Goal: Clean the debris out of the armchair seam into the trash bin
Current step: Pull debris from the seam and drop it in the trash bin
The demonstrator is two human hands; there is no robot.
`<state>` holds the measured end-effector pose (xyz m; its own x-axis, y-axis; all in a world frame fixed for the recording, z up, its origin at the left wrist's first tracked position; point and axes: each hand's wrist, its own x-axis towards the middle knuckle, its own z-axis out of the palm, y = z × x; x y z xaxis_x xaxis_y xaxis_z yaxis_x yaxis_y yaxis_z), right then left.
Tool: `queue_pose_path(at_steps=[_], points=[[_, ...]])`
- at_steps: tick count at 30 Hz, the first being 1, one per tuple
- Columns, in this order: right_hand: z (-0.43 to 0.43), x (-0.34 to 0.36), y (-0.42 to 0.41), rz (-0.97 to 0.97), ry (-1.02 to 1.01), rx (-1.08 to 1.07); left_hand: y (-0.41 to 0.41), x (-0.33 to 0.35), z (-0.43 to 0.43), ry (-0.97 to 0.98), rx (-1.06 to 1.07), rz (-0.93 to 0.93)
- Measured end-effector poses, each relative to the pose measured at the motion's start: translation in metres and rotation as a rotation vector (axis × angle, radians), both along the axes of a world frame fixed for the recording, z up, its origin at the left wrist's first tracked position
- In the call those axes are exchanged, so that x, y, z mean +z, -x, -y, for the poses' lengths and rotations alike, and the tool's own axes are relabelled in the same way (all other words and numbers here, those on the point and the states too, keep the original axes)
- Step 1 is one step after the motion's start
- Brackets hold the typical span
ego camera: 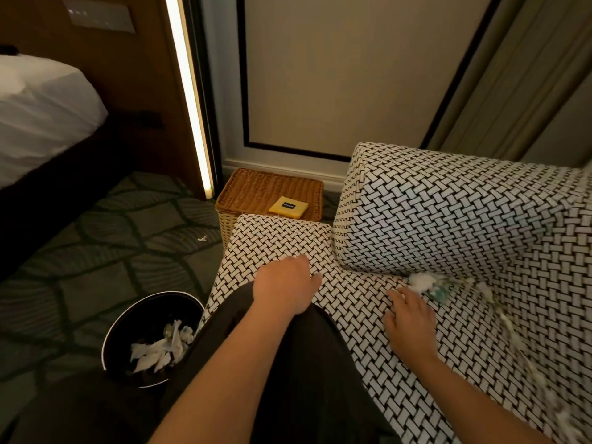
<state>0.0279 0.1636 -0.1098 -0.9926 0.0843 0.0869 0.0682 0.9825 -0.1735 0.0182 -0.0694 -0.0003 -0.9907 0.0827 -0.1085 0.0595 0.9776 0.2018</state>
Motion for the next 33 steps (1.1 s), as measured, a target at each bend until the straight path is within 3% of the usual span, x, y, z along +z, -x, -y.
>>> queue_pose_path(at_steps=[5, 12, 21, 27, 33], points=[[-0.026, -0.016, -0.008, 0.016, 0.009, -0.228, 0.001, -0.009, -0.030, 0.152, -0.137, -0.016], [-0.044, -0.015, 0.009, -0.060, 0.190, -0.349, -0.001, -0.035, -0.076, -0.106, -0.309, 0.083], [-0.066, -0.020, 0.049, -0.158, 0.312, -0.459, 0.021, -0.061, -0.105, -0.256, -0.195, 0.225], [-0.071, -0.025, 0.057, -0.141, 0.193, -0.459, 0.028, -0.082, -0.129, -0.409, -0.217, 0.209], [-0.081, -0.024, 0.070, -0.039, 0.060, -0.488, 0.038, -0.103, -0.157, -0.242, -0.321, 0.157]])
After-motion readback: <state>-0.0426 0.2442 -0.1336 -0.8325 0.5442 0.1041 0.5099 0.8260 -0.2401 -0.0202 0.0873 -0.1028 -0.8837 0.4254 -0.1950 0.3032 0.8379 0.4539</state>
